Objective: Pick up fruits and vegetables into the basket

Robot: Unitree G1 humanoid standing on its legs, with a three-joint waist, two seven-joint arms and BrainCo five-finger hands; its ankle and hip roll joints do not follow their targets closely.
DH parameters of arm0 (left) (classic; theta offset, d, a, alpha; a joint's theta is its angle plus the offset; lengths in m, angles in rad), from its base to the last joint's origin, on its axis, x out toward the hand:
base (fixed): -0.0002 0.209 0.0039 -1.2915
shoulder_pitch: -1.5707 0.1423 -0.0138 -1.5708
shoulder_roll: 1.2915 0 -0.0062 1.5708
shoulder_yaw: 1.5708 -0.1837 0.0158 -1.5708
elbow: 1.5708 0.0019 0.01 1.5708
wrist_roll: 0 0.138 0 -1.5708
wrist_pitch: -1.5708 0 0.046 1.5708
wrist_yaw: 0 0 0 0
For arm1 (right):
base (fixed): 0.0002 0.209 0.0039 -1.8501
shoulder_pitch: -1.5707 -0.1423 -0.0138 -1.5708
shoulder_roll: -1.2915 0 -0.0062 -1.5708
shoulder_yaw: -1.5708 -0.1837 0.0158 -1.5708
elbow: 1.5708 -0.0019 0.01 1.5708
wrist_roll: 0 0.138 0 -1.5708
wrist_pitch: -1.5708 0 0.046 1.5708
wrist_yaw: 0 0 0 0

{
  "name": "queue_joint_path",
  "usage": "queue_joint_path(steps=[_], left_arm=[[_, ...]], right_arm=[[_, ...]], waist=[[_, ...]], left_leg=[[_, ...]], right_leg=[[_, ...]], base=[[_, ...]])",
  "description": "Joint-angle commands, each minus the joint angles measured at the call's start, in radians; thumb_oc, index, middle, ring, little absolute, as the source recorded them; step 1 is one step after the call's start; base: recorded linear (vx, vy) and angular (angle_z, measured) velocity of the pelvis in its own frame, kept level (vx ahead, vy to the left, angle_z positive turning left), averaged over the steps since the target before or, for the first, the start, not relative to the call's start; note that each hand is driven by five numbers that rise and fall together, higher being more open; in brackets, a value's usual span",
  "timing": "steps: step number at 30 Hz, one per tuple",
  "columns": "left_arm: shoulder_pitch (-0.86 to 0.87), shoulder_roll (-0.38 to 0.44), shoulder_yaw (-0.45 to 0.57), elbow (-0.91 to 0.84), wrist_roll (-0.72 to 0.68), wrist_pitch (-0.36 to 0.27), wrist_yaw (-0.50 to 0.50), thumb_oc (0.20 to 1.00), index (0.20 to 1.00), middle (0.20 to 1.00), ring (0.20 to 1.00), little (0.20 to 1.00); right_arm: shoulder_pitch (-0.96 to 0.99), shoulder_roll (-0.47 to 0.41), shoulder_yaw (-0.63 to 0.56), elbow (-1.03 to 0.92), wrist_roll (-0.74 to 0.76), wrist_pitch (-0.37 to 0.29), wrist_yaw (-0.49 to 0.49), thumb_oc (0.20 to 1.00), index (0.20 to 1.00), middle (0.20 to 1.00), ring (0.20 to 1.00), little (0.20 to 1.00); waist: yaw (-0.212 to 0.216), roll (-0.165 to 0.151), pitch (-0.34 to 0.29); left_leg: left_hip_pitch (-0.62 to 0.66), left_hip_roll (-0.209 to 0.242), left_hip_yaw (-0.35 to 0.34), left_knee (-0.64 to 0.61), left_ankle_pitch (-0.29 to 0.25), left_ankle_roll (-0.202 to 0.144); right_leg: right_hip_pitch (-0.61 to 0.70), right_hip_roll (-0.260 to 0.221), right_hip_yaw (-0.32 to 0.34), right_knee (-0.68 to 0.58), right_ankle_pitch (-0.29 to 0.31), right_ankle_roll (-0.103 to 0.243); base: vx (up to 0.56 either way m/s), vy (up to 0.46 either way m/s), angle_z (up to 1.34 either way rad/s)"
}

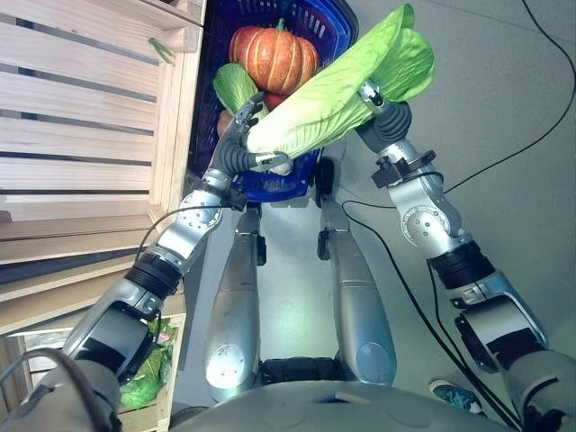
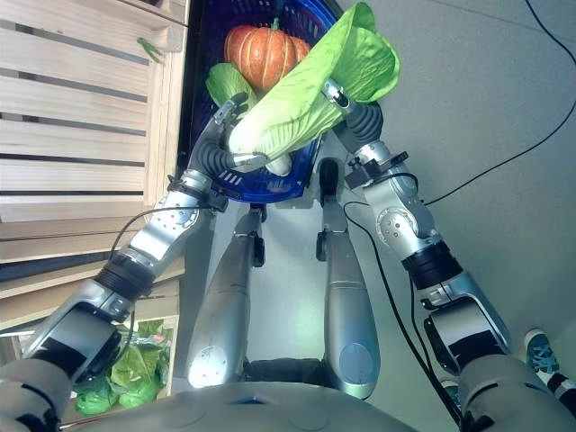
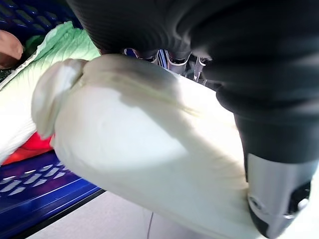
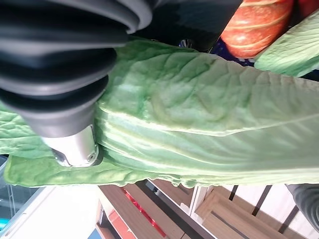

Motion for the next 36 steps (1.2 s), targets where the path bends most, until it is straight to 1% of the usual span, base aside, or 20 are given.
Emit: queue_joint_path(steps=[1,4,6,10,17,18,24,26,31,33,35,36], left_arm=[[0.007,0.005,0.141,-0.013,-0.078,-0.047,0.081,1.0,1.0,1.0,1.0,1.0],[0.019,-0.007,0.192,-0.008,-0.101,-0.046,0.123,1.0,1.0,1.0,1.0,1.0],[0.019,-0.007,0.195,-0.007,-0.106,-0.045,0.125,1.0,1.0,1.0,1.0,1.0],[0.01,-0.008,0.255,0.052,-0.139,-0.039,0.172,1.0,1.0,1.0,1.0,1.0],[0.0,0.0,0.285,0.124,-0.121,-0.017,0.221,1.0,1.0,1.0,1.0,1.0],[0.001,0.003,0.289,0.142,-0.124,-0.013,0.222,1.0,1.0,1.0,1.0,1.0],[-0.002,0.002,0.284,0.217,-0.092,-0.001,0.234,1.0,1.0,1.0,1.0,1.0],[-0.006,0.002,0.278,0.25,-0.071,0.001,0.237,1.0,1.0,1.0,1.0,1.0],[-0.026,0.01,0.247,0.307,-0.005,0.033,0.249,1.0,1.0,1.0,1.0,1.0],[-0.041,0.025,0.221,0.343,-0.005,0.039,0.24,1.0,1.0,1.0,1.0,1.0],[-0.056,0.031,0.207,0.371,-0.014,0.04,0.224,1.0,1.0,1.0,1.0,1.0],[-0.062,0.032,0.201,0.379,-0.018,0.039,0.219,1.0,1.0,1.0,1.0,1.0]], right_arm=[[0.05,0.017,-0.004,-0.172,-0.039,0.004,0.021,0.2,0.2,0.2,0.2,0.2],[0.056,0.001,-0.024,-0.171,-0.11,0.013,-0.039,0.2,0.2,0.2,0.2,0.2],[0.056,0.001,-0.026,-0.17,-0.118,0.013,-0.044,0.2,0.2,0.2,0.2,0.2],[0.056,-0.025,-0.048,-0.136,-0.193,0.002,-0.094,0.2,0.2,0.2,0.2,0.2],[0.041,-0.062,-0.053,-0.104,-0.268,0.005,-0.151,0.2,0.2,0.2,0.2,0.2],[0.036,-0.071,-0.048,-0.099,-0.282,0.005,-0.169,0.2,0.2,0.2,0.2,0.2],[0.019,-0.083,-0.031,-0.077,-0.331,0.005,-0.206,0.2,0.2,0.2,0.2,0.2],[-0.005,-0.09,-0.02,-0.061,-0.345,0.017,-0.217,0.2,0.2,0.2,0.2,0.2],[-0.076,-0.09,0.011,-0.008,-0.352,0.058,-0.253,0.2,0.2,0.2,0.2,0.2],[-0.152,-0.092,0.043,0.058,-0.357,0.097,-0.294,0.2,0.2,0.2,0.2,0.2],[-0.217,-0.09,0.064,0.129,-0.344,0.126,-0.306,0.2,0.2,0.2,0.2,0.2],[-0.24,-0.088,0.072,0.16,-0.342,0.13,-0.311,0.2,0.2,0.2,0.2,0.2]], waist=[[0.008,0.005,-0.033],[0.005,0.009,-0.033],[0.005,0.009,-0.033],[-0.002,0.012,-0.033],[-0.006,0.017,-0.033],[-0.006,0.019,-0.033],[-0.006,0.026,-0.033],[-0.004,0.029,-0.033],[0.007,0.036,-0.033],[0.021,0.045,-0.033],[0.033,0.053,-0.033],[0.037,0.055,-0.033]], left_leg=[[0.02,-0.048,0.007,-0.124,0.06,0.013],[0.016,-0.048,0.007,-0.116,0.06,0.011],[0.016,-0.048,0.007,-0.116,0.06,0.011],[0.016,-0.046,0.011,-0.104,0.057,0.008],[0.014,-0.045,0.016,-0.093,0.054,0.005],[0.012,-0.045,0.016,-0.089,0.053,0.005],[0.005,-0.046,0.016,-0.077,0.05,0.004],[0.005,-0.048,0.016,-0.074,0.051,0.004],[0.002,-0.05,0.013,-0.064,0.048,0.004],[-0.002,-0.052,0.01,-0.055,0.047,0.004],[-0.003,-0.053,0.006,-0.048,0.045,0.004],[-0.004,-0.054,0.004,-0.046,0.045,0.003]], right_leg=[[0.051,0.042,-0.069,0.077,-0.117,0.071],[0.05,0.044,-0.067,0.085,-0.126,0.065],[0.05,0.045,-0.067,0.086,-0.127,0.065],[0.05,0.046,-0.065,0.101,-0.139,0.061],[0.046,0.044,-0.065,0.111,-0.148,0.057],[0.044,0.044,-0.065,0.115,-0.15,0.055],[0.037,0.042,-0.065,0.122,-0.155,0.052],[0.038,0.04,-0.066,0.122,-0.154,0.052],[0.035,0.035,-0.072,0.128,-0.156,0.051],[0.032,0.029,-0.08,0.135,-0.159,0.049],[0.029,0.026,-0.086,0.143,-0.162,0.046],[0.029,0.024,-0.089,0.145,-0.163,0.045]], base=[[0.0,0.0,0.0],[0.01,0.037,0.0],[0.0,0.0,0.0],[0.02,0.039,-0.01],[0.01,0.036,-0.02],[0.01,0.043,0.0],[0.01,0.029,-0.01],[0.0,0.0,0.0],[0.0,0.0,0.0],[0.02,-0.004,0.0],[0.02,-0.004,0.0],[0.03,-0.011,0.03]])
